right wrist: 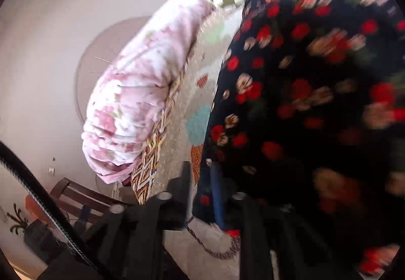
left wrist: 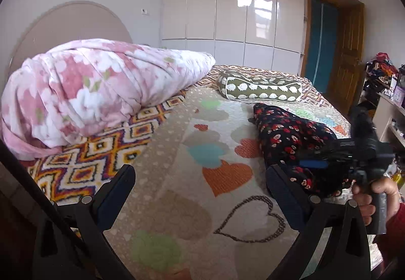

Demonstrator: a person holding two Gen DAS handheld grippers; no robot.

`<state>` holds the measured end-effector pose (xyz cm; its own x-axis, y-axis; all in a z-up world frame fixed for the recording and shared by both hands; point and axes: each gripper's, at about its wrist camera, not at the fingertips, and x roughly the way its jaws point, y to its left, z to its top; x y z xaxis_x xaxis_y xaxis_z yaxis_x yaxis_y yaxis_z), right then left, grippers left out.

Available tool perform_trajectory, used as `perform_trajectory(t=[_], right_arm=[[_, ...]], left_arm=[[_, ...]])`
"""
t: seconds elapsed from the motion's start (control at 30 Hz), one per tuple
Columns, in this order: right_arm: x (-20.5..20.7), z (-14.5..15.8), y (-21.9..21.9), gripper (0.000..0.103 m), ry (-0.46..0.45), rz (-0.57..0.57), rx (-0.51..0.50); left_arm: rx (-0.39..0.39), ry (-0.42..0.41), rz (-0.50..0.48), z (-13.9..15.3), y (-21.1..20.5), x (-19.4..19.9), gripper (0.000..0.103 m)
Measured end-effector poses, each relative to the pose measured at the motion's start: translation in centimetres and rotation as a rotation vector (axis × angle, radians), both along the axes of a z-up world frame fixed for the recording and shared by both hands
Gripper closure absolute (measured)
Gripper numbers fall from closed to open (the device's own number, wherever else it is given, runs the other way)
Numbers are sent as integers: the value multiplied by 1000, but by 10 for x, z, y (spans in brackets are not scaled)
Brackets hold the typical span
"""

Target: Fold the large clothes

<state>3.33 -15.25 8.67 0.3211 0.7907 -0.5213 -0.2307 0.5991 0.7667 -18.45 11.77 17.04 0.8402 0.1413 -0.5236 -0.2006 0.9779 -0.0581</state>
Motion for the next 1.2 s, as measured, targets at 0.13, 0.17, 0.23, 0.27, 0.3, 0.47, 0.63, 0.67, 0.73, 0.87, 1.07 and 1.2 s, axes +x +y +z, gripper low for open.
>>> perform_trajectory(t=[0.13,0.17,0.23,0.27,0.3,0.47,0.63,0.67,0.73,0.87,1.07,1.2], right_arm=[[-27,-4,-56,69,-6,-147,-84],[-36,-1,-66,69,-21,-168,-95],[-65,9,-74,68,-79,-202,-169],[-76,13,-75,60,-103,-220,-225],[-91,17,-74,54,-136,-242,-306],[-150,8,-74,42,-212,-277,-528],[-180,-2,-80,42,-201,-309,-538],[-183,-5,-78,42,-200,-317,-530],[-188,-5,-77,42,-195,-336,-527],[-203,-2,-80,42,-196,-379,-541],[-215,8,-81,38,-224,-428,-592],[-214,7,-79,38,-225,-441,-602]], left_arm=[[-5,41,-31,-11,-12,1,0],[-7,58,-44,-16,-16,2,0],[-19,93,-72,-27,-28,6,0],[-29,117,-87,-35,-35,8,0],[-37,138,-100,-42,-41,10,0],[-48,245,-162,-85,-78,15,0],[-30,360,-183,-130,-103,22,0],[-38,390,-187,-140,-107,23,0],[-35,418,-176,-149,-110,24,0],[2,412,-150,-154,-118,20,0],[8,454,-135,-153,-121,22,0],[25,480,-159,-143,-122,18,0]])
